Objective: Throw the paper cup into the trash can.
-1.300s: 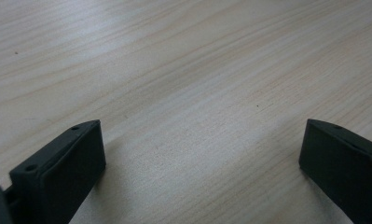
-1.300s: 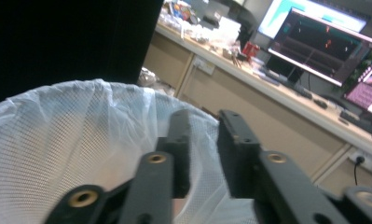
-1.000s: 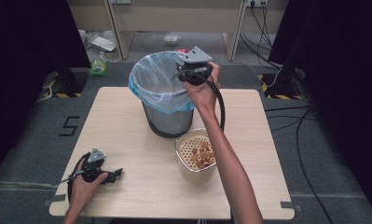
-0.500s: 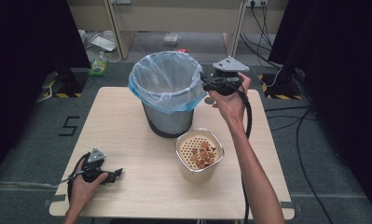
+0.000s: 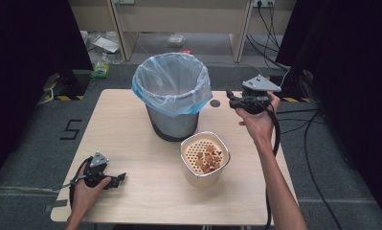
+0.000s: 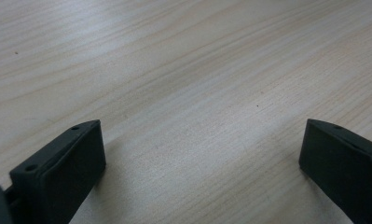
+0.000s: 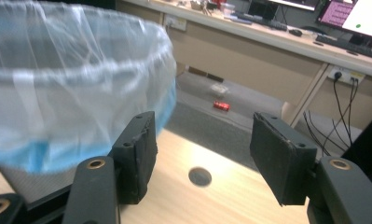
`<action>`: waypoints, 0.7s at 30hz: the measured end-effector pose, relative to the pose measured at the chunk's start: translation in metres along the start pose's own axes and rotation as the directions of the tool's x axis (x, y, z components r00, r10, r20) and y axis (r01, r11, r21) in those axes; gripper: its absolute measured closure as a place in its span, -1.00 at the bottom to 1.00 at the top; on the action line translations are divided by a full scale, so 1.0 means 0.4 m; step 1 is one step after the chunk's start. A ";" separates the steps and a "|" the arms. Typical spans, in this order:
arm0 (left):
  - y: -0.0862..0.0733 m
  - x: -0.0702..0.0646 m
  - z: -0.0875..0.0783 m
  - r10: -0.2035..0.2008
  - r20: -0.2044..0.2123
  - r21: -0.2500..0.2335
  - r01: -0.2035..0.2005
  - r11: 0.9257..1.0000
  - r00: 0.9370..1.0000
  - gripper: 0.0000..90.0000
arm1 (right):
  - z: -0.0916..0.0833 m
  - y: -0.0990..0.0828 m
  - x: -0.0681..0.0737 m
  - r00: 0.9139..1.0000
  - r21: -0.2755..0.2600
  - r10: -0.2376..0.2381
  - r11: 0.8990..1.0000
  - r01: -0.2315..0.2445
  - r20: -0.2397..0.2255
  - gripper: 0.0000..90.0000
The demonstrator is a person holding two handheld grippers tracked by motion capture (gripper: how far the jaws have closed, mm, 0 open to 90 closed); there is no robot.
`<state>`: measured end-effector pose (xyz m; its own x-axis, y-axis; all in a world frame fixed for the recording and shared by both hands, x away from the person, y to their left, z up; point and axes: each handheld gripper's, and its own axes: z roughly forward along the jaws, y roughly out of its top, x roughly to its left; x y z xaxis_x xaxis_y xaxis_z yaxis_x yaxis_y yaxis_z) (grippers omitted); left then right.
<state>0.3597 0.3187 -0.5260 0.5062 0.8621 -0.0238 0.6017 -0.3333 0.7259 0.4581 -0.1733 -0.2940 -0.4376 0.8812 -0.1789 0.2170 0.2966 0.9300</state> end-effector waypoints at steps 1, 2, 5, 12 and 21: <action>0.000 0.000 0.000 0.000 0.000 0.000 0.000 1.000 1.000 -1.00 | -0.004 -0.012 -0.003 1.000 0.009 -0.002 1.000 0.002 0.001 -0.08; 0.000 0.000 0.000 0.000 0.000 0.001 0.000 1.000 1.000 -1.00 | -0.007 -0.024 -0.005 1.000 0.018 -0.007 1.000 0.007 0.008 -0.08; 0.000 0.000 -0.001 0.000 -0.002 0.002 0.000 1.000 1.000 -1.00 | -0.014 -0.063 -0.010 1.000 0.045 -0.010 0.999 0.010 0.009 -0.09; 0.000 0.000 -0.001 0.000 -0.001 0.001 0.000 1.000 1.000 -1.00 | -0.033 -0.153 -0.023 1.000 0.072 0.013 0.997 -0.014 0.020 -0.10; 0.000 0.000 -0.001 0.001 -0.002 0.002 -0.001 1.000 1.000 -1.00 | -0.059 -0.282 -0.014 0.999 0.117 0.042 0.992 -0.045 0.021 -0.10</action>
<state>0.3594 0.3188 -0.5259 0.5053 0.8627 -0.0218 0.6024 -0.3345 0.7248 0.4155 -0.2205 -0.3902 -0.4094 0.9006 -0.1462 0.3365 0.2980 0.8933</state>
